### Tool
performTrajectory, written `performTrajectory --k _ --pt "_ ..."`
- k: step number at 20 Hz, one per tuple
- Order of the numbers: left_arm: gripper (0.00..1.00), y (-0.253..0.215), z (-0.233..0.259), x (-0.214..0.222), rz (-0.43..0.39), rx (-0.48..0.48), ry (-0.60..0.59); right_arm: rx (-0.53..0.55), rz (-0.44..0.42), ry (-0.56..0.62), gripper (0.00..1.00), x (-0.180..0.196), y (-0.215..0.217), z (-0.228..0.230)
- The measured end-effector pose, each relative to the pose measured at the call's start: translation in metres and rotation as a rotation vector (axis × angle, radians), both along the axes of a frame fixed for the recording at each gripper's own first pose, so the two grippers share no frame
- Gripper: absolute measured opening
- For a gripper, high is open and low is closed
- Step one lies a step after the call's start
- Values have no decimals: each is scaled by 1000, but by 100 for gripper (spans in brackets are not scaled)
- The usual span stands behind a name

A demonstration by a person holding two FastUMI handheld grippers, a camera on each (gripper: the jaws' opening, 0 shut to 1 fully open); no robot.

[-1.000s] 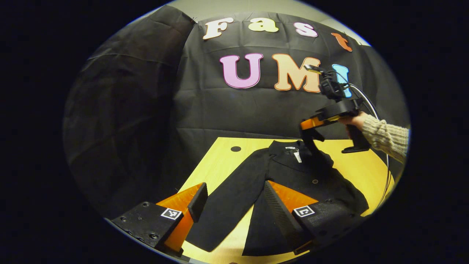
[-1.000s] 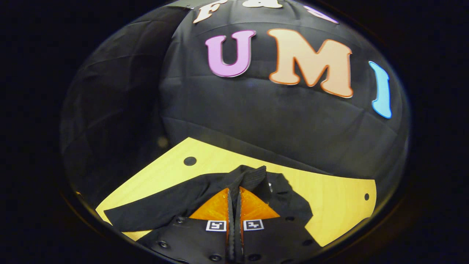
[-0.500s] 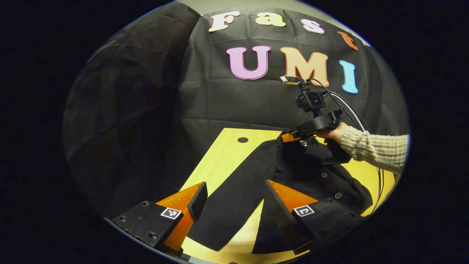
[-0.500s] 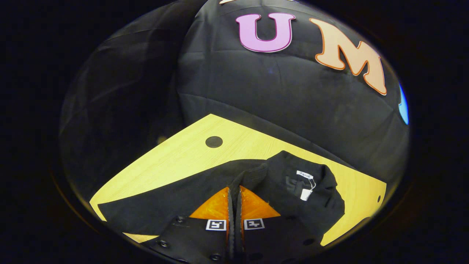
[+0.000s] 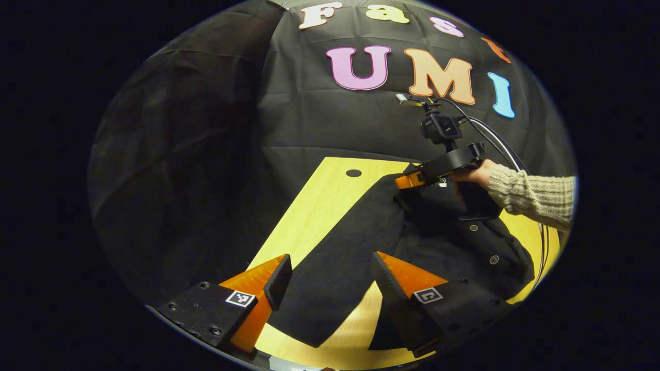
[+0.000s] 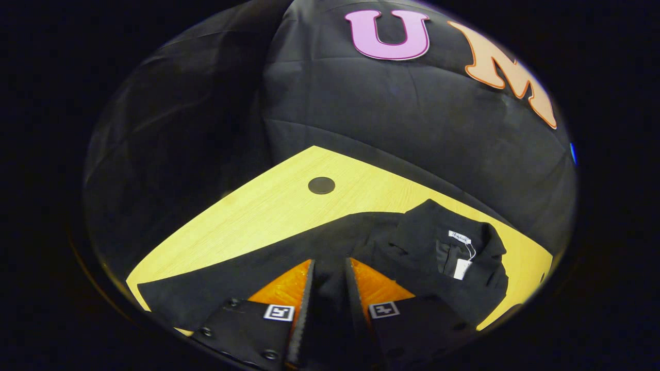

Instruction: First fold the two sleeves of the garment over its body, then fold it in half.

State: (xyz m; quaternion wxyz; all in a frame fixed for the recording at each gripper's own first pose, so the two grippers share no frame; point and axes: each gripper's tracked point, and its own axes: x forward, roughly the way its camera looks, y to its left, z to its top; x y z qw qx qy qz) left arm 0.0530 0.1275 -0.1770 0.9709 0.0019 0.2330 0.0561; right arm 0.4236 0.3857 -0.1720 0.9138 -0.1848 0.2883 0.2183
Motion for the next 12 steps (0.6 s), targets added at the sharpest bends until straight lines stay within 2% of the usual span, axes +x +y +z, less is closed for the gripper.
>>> performTrajectory --k 1,4,8,12 --pt "96 1 -2 0 4 -6 5 -9 12 7 43 -3 2 -4" --pt "96 7 -11 1 22 -11 24 -74 12 9 100 -5 -6 -12" --pt "95 21 -23 -1 35 16 48 -71 9 -3 100 -16 -14 -12" --pt "95 32 -52 -6 46 21 102 -26 -10 -32 100 -27 -29 17"
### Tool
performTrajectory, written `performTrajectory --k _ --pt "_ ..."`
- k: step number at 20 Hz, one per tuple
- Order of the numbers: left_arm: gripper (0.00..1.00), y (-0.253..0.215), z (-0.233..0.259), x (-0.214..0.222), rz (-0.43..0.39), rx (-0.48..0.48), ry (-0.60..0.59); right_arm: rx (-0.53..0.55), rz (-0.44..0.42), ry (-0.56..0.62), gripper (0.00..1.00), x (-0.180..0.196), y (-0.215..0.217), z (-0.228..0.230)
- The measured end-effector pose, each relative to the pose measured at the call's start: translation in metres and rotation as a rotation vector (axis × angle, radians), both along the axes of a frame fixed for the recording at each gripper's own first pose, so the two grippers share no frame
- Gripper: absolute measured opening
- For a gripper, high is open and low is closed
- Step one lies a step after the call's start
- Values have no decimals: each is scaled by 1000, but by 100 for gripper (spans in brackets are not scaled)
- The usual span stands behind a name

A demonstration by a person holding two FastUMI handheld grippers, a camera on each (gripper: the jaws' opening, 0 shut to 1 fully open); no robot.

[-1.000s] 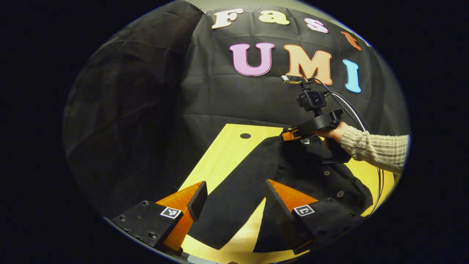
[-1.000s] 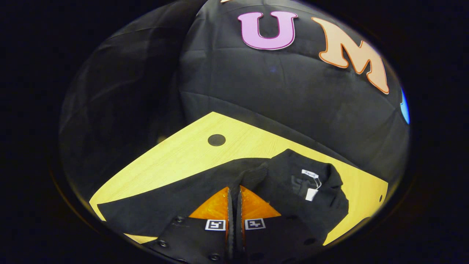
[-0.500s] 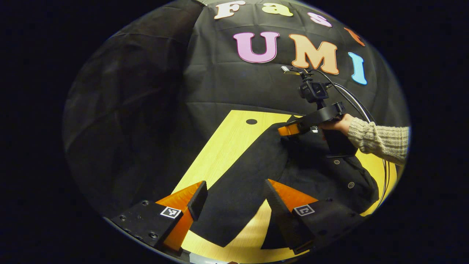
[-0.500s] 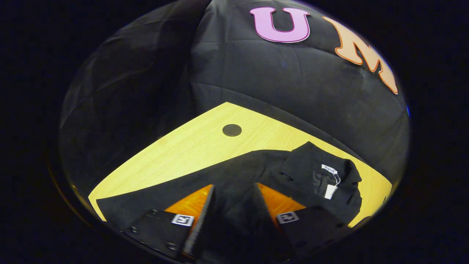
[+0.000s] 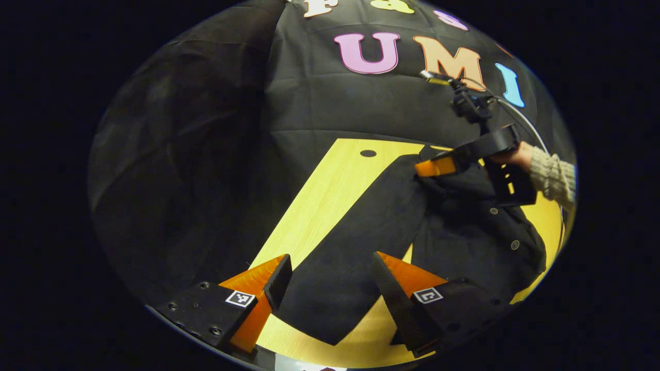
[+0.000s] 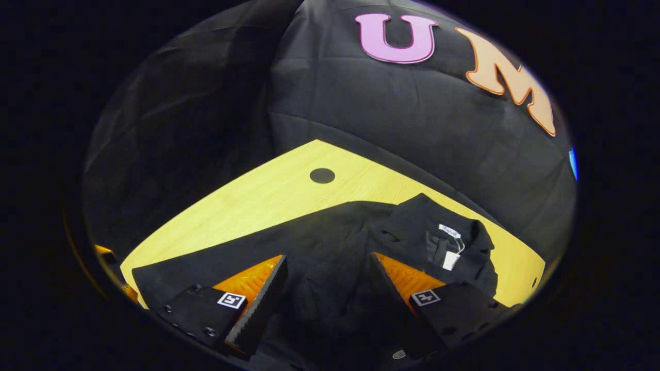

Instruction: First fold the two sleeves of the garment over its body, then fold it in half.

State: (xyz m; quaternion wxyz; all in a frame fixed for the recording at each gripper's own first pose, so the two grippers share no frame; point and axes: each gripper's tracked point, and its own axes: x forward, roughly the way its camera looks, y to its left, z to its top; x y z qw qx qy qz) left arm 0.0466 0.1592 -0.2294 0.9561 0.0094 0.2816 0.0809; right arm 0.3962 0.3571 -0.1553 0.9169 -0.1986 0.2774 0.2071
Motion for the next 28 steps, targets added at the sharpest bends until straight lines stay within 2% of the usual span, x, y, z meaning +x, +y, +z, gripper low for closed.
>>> performTrajectory --k 1,2,6,11,12,13,14,20,23,25,26,28 --pt "100 1 -6 -1 5 -10 17 8 -10 -20 100 -1 -7 12" --pt "96 3 -13 -2 13 -17 34 16 -17 -41 100 -4 -13 24" --pt "96 15 -40 -16 44 -33 98 63 -53 -127 100 -19 -38 68" --pt "96 17 -70 -29 54 -52 173 102 -112 -193 100 -45 -77 101" --pt "91 16 -75 -33 54 -57 185 114 -124 -199 100 -51 -83 106" --pt "96 16 -79 -35 57 -59 193 127 -134 -207 100 -58 -87 112" --pt "96 18 -81 -41 61 -64 201 141 -144 -221 100 -61 -91 116" --pt "96 18 -75 -39 43 -67 157 248 -200 -248 99 -108 -115 135" --pt "96 17 -76 -40 43 -92 131 238 -249 -241 98 -133 -137 127" --pt "96 14 -76 -40 16 -75 102 239 -267 -223 99 -152 -144 119" --pt "95 11 -75 -38 -14 -61 83 250 -275 -211 99 -158 -145 116" --pt "79 5 -75 -38 -50 -54 55 264 -285 -195 99 -174 -150 109"
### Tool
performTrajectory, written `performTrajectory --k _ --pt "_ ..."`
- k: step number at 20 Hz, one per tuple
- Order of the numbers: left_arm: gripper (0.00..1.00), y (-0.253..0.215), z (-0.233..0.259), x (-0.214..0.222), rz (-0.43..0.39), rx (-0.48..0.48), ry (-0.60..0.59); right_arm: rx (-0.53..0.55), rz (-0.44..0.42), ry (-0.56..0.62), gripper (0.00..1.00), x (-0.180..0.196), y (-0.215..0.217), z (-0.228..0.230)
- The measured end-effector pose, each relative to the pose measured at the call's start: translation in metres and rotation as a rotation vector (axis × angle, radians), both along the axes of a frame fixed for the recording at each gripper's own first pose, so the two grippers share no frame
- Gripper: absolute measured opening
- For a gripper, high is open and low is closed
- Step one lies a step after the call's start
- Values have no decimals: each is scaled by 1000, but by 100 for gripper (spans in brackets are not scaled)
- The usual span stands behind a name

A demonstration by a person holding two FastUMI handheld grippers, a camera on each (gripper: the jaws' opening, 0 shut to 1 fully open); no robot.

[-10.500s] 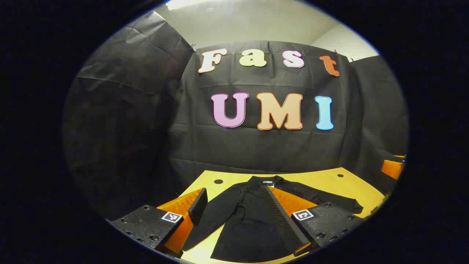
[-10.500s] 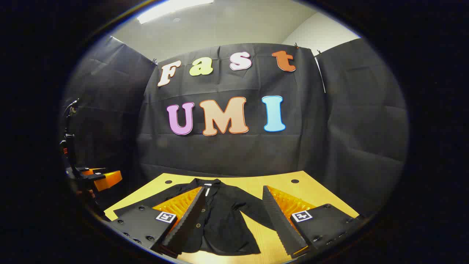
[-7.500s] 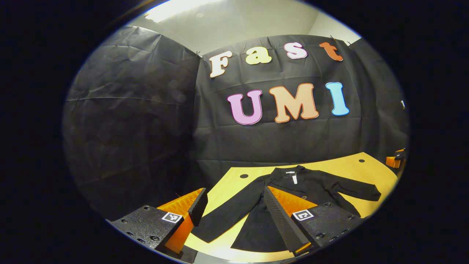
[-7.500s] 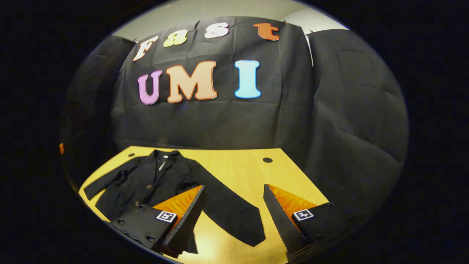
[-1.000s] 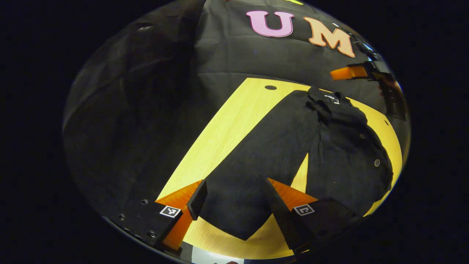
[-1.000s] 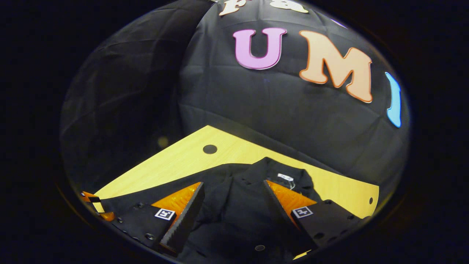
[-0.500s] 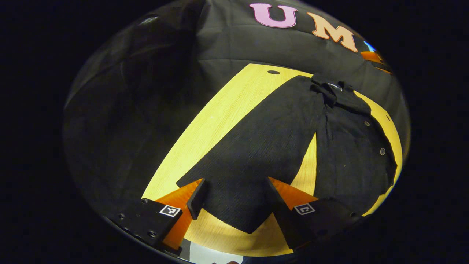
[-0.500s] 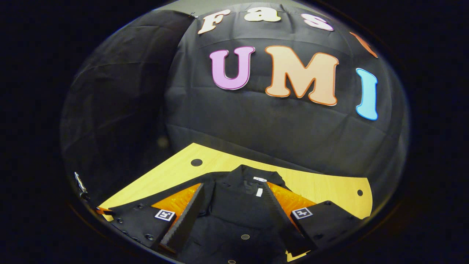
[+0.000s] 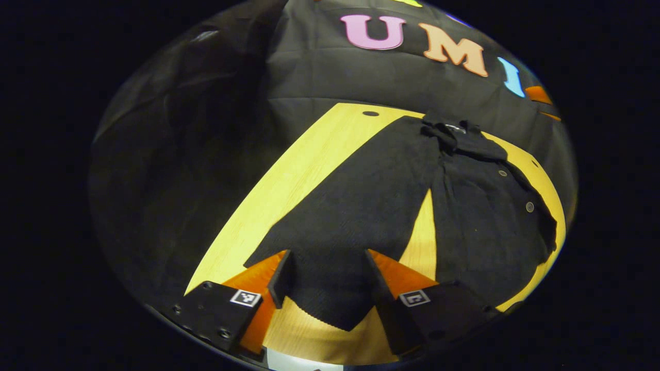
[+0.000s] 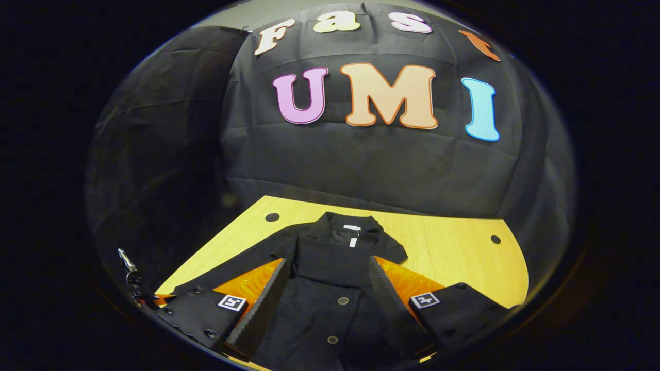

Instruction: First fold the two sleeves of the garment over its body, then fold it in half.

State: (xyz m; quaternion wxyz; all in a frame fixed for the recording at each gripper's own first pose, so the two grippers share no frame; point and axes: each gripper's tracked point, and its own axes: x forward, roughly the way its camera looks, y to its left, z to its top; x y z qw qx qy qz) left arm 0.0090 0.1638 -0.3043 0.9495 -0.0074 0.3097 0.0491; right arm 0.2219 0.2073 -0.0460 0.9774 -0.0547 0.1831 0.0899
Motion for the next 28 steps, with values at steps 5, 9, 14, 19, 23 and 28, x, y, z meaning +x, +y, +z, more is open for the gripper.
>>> performTrajectory --k 5,9,14,19,23,28 --pt "49 -5 -2 4 -4 1 -9 -16 -48 3 99 -21 -25 -4" --pt "48 -8 -2 4 -22 -39 8 -3 -85 -19 99 -37 -44 1" --pt "1 -8 -5 6 -26 -22 -16 26 -129 -33 99 -64 -65 -1" --pt "0 -7 -2 8 -39 12 -5 59 -191 -21 99 -86 -92 -14" --pt "0 -9 1 10 -31 -4 18 114 -252 -16 100 -101 -116 -25" --pt "0 -11 30 28 -37 -11 -21 142 -343 18 100 -119 -150 -51"
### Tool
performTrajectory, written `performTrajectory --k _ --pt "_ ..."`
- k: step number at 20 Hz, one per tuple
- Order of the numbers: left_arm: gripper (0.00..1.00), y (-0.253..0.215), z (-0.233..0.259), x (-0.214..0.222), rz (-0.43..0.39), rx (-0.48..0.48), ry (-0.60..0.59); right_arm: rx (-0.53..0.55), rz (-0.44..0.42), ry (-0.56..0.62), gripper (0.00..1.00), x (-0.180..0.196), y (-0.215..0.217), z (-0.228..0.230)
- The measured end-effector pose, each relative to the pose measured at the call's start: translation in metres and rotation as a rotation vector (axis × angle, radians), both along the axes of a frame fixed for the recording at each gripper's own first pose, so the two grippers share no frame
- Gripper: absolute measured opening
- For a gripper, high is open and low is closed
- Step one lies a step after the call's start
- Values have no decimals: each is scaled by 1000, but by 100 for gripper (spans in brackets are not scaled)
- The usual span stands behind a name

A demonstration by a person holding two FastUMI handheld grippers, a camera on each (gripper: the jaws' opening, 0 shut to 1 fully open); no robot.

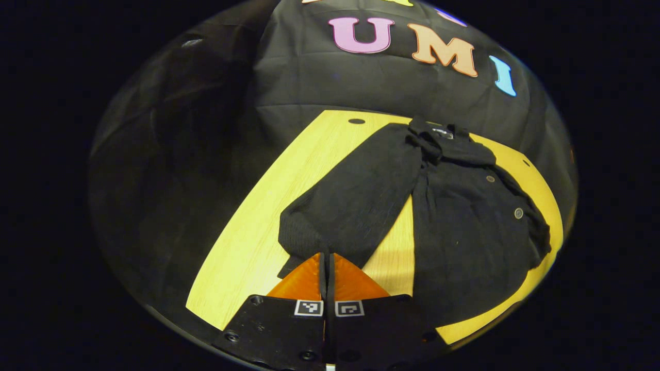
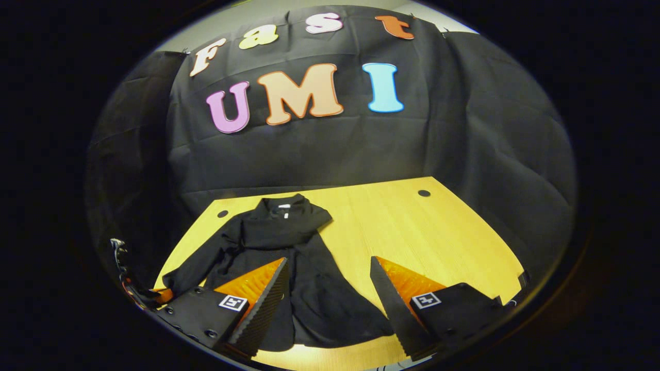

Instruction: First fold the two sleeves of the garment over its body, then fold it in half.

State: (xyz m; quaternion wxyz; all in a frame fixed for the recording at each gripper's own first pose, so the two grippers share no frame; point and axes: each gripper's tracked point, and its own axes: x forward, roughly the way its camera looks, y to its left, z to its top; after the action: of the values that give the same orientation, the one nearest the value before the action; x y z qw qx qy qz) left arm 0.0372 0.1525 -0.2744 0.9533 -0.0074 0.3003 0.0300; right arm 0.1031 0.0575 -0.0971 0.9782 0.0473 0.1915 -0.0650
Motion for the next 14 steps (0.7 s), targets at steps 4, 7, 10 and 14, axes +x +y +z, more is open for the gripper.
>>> performTrajectory --k 4,7,10,14 --pt "0 -12 33 29 -32 -9 -47 31 -41 38 99 -11 -20 -19" --pt "0 -32 69 58 -100 40 -115 52 -61 49 99 -14 -30 -27" --pt "0 -71 102 90 -189 58 -170 67 -69 57 100 -17 -36 -31" --pt "0 -131 134 124 -273 -5 -233 68 -78 64 95 -26 -40 -39"
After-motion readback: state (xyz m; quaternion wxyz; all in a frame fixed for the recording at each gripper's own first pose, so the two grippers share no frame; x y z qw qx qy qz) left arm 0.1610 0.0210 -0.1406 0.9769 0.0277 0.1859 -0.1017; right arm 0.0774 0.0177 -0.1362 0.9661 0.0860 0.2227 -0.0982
